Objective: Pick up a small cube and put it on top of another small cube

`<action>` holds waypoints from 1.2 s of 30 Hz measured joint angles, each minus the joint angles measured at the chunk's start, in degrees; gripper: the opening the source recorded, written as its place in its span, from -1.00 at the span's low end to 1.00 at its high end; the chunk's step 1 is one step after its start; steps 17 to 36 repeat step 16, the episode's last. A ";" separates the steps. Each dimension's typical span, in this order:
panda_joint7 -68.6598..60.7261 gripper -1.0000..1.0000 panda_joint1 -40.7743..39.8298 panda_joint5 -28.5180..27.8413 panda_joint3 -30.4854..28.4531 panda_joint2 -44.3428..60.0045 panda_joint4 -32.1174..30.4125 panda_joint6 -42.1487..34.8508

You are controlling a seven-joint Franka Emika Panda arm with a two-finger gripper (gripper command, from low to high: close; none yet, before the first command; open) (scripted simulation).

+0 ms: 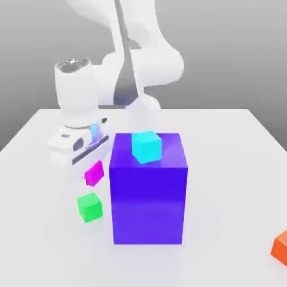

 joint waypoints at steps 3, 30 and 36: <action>-2.77 -1.00 5.38 4.11 -4.39 4.77 -0.21 4.92; -9.74 1.00 14.54 14.48 -10.74 12.35 -0.91 12.10; -9.74 1.00 14.54 14.48 -10.74 12.35 -0.91 12.10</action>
